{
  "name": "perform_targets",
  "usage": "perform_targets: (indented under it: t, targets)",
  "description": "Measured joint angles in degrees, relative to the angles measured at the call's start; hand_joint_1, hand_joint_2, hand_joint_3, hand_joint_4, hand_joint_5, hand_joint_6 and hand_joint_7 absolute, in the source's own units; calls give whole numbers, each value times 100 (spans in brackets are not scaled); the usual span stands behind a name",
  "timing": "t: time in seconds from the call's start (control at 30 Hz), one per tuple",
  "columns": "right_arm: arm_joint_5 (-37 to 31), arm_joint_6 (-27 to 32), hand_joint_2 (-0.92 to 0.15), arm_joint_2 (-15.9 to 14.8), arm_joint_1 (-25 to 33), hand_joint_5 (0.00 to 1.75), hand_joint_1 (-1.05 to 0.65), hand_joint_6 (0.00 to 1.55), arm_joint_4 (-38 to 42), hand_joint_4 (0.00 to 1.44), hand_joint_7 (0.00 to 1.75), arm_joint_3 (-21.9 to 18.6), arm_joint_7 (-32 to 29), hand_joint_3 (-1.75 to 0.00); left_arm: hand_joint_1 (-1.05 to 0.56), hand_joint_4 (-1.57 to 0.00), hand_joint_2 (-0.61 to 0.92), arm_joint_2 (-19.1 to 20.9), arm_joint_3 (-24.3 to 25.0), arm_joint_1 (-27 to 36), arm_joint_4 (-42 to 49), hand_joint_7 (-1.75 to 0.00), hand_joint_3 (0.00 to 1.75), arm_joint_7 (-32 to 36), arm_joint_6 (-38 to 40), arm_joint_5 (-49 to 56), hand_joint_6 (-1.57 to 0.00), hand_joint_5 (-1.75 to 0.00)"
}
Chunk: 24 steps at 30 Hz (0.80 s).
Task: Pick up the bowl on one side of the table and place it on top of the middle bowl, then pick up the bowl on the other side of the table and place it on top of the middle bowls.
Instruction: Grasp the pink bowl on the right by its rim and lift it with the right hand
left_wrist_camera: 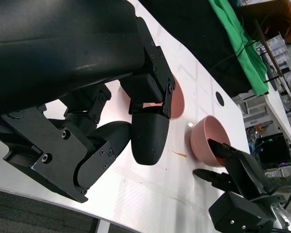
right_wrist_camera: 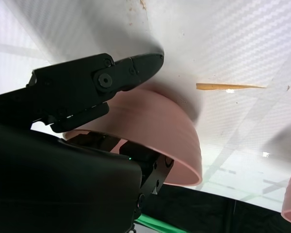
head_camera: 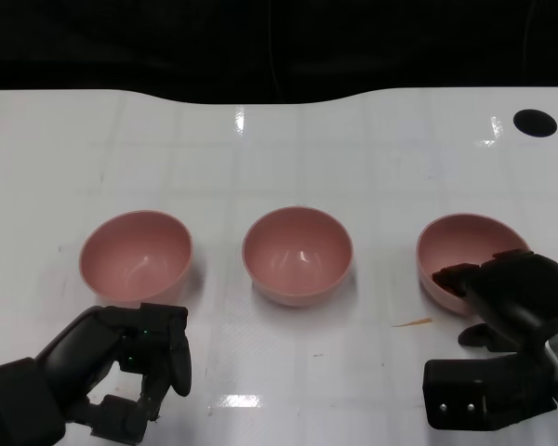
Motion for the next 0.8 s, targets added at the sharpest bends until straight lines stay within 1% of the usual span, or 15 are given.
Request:
perform_targets:
  t: [0.03, 0.07, 0.1, 0.13, 0.23, 0.27, 0.3, 0.33, 0.37, 0.43, 0.5, 0.57, 0.7, 0.73, 0.8]
  targets:
    - [15, -45, -92, 0, -28, 22, -37, 78, 66, 82, 6, 15, -78, -2, -16, -90, 43, 0, 0, 3, 0, -148, 133, 0, 0, 0, -86, -167]
    - [38, -111, -92, 4, -53, 60, -29, 90, 144, 83, 5, 19, -199, -1, -16, -91, 44, 0, 0, 4, 0, -148, 134, 0, -2, 2, -86, -168]
    - [71, -201, -92, 7, -67, 84, -24, 96, 216, 79, 4, 19, -351, -1, -17, -91, 44, 0, 0, 5, 2, -149, 134, 0, -8, 2, -86, -168]
    - [127, -300, -92, 11, -77, 101, -21, 101, 301, 78, 4, 19, -524, -1, -17, -91, 44, 0, 0, 5, 6, -149, 134, 0, -18, 2, -85, -168]
    - [188, -619, -92, 18, -112, 125, -15, 121, 580, 86, 10, 21, -1043, -5, -17, -91, 43, 0, 0, 12, 22, -148, 135, -1, -40, -1, -85, -168]
    - [209, -753, -91, 20, -136, 145, -13, 128, 700, 87, 14, 22, -1237, -10, -17, -91, 43, 0, 0, 15, 18, -148, 136, 0, -38, -2, -86, -169]
    - [225, -884, -86, 22, -167, 163, -13, 119, 830, 88, 48, 30, -1439, -23, -16, -91, 42, 0, -1, 20, 4, -148, 137, 0, -24, -2, -86, -169]
    - [225, -980, -79, 23, -205, 168, -14, 103, 956, 90, 91, 49, -1637, -38, -16, -91, 42, 0, -1, 21, -15, -148, 138, 0, -1, -3, -86, -169]
    - [223, -1026, -63, 26, -255, 172, -16, 85, 1072, 95, 139, 71, -1787, -66, -15, -91, 41, 0, -1, 22, -22, -149, 138, 0, 3, -3, -86, -170]
    - [224, -1080, -44, 42, -373, 174, -15, 77, 1277, 99, 167, 95, -2071, -99, -16, -90, 40, 0, -1, 21, -24, -150, 139, 0, 2, -5, -85, -170]
    - [245, -1148, -38, 71, -474, 174, -15, 76, 1463, 100, 173, 94, -2347, -111, -16, -90, 40, 0, -1, 22, -24, -150, 139, 0, 4, -5, -85, -170]
    - [331, -1198, -40, 106, -526, 175, -17, 74, 1526, 98, 174, 85, -2475, -117, -16, -91, 40, 0, -1, 22, -24, -149, 139, 0, 4, -5, -85, -171]
    - [409, -1160, -58, 135, -563, 175, -21, 70, 1409, 95, 175, 66, -2493, -91, -16, -90, 41, 0, -1, 20, -23, -149, 139, 0, 1, 3, -85, -170]
    - [437, -1168, -59, 134, -562, 175, -21, 72, 1306, 96, 175, 49, -2497, -90, -16, -90, 42, 0, -1, 20, -23, -149, 138, 0, 0, 4, -85, -170]
    - [497, -1204, -55, 132, -561, 175, -22, 72, 1068, 96, 175, -10, -2503, -101, -17, -91, 42, 0, -2, 17, -20, -149, 138, 0, -2, 5, -85, -171]
